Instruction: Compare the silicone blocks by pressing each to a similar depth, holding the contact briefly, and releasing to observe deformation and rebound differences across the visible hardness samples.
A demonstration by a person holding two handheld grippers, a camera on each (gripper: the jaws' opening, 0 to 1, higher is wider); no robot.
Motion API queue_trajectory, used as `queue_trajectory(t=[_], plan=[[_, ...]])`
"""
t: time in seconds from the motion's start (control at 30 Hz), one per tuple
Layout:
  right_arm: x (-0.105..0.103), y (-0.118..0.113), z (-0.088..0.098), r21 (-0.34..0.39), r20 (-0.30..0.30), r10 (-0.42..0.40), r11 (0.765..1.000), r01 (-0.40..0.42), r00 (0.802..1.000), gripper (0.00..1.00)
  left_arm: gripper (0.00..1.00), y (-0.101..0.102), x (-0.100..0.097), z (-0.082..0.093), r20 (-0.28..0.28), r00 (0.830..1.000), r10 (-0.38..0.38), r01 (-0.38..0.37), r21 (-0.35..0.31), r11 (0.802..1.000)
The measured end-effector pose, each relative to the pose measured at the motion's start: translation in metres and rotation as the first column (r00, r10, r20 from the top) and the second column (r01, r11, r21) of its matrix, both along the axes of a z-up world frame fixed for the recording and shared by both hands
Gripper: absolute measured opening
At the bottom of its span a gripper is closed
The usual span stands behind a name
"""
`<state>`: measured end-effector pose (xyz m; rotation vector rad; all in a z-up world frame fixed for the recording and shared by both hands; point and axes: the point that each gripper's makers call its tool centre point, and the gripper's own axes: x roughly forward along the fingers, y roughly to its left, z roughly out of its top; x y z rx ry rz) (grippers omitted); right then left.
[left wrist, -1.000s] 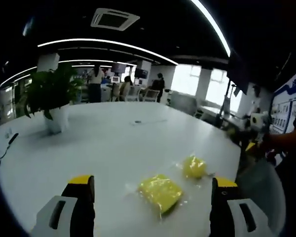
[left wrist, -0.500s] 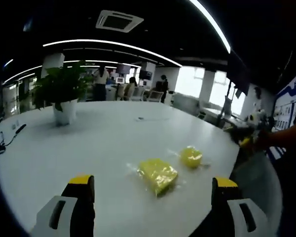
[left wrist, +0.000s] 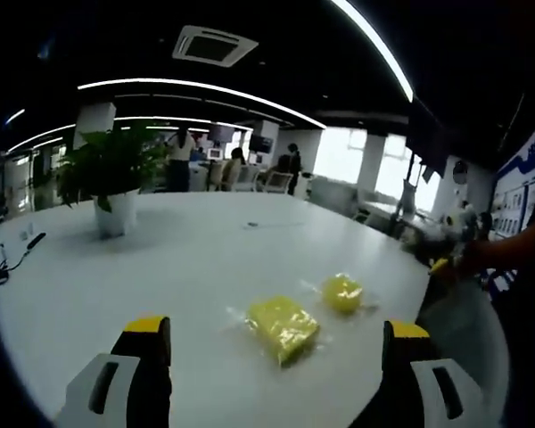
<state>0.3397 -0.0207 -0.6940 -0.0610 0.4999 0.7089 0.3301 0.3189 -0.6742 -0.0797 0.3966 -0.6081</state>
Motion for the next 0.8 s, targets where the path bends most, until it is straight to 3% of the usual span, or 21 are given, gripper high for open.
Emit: queue_trajectory(t=[0.2, 0.6, 0.67, 0.8], plan=[[-0.001, 0.0, -0.005, 0.001, -0.003, 0.005, 1.0, -0.005, 1.0, 0.96, 1.0, 0.008, 0.0, -0.008, -0.041, 0.997, 0.061, -0.061, -0.012, 0.998], [0.001, -0.009, -0.007, 0.006, -0.025, 0.017, 1.0, -0.016, 1.0, 0.96, 1.0, 0.019, 0.002, -0.007, -0.046, 0.993, 0.113, -0.113, -0.012, 0.994], [0.0, -0.006, 0.001, 0.107, -0.044, 0.004, 0.994, 0.001, 0.999, 0.96, 1.0, 0.019, 0.003, -0.007, -0.043, 0.992, 0.116, -0.117, -0.01, 0.993], [0.001, -0.014, -0.003, 0.074, -0.04, -0.007, 0.997, 0.01, 0.999, 0.96, 1.0, 0.015, 0.005, 0.0, -0.027, 0.993, 0.115, -0.116, -0.017, 0.993]])
